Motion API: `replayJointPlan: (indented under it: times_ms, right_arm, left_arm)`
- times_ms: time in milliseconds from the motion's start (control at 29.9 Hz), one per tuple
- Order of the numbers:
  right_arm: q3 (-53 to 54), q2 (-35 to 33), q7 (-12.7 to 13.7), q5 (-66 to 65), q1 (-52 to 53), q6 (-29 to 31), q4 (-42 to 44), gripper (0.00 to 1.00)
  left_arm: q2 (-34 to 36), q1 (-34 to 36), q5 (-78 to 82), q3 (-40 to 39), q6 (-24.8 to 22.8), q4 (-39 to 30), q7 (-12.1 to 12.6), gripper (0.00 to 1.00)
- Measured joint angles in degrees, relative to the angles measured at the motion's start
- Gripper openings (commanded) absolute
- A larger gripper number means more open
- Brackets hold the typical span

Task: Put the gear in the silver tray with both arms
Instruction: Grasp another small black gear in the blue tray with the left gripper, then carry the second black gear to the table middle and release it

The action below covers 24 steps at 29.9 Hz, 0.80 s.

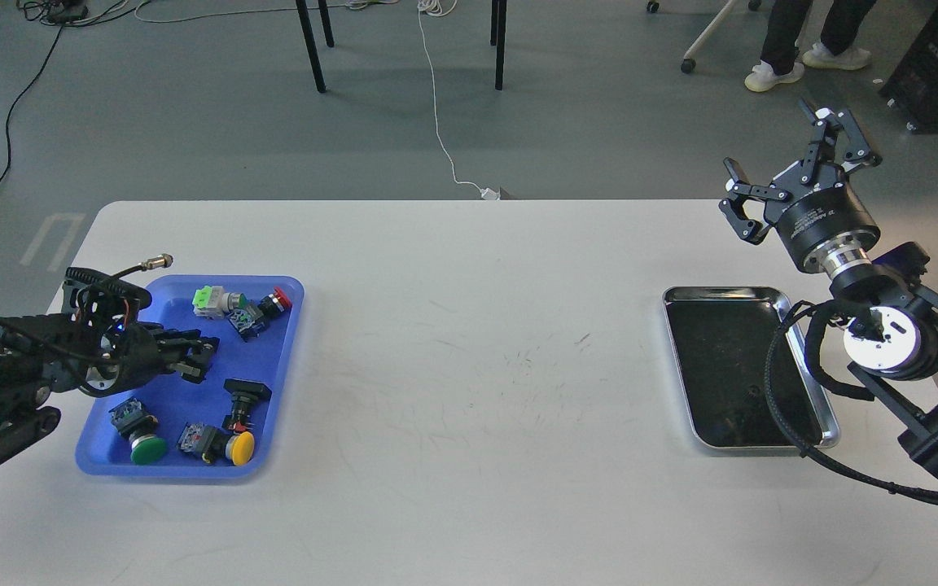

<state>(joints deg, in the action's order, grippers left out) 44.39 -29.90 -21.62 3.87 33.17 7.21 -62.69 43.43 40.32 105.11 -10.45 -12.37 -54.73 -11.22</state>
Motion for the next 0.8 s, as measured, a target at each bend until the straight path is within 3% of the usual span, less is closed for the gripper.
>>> replayJointPlan:
  times_ms: [267,535,635,802]
  right_arm:
    - [0.3,-1.1,0.0,0.0,0.1,0.0,-0.2,0.98]
    - [0.0,-7.5,0.0,0.0,0.5,0.4,-4.8,0.98]
    - [-0.4,-10.6,0.1,-0.4,0.5,0.5,-7.2,0.98]
    - [-0.1,-17.0,0.5,-3.1,0.3,0.6,-10.4,0.98]
  left_arm:
    - [3.5,0.0,-1.2,-0.4,0.0,-1.6,-0.2,0.14]
    - [12.8,6.2,-7.0,-2.6,0.1,-14.6,-0.4,0.13]
    - [11.0,11.0,-7.3,-2.7,0.1,-16.9,0.0,0.14]
    - [-0.1,17.9,-7.0,-2.1,-0.3,-16.9,2.0,0.14]
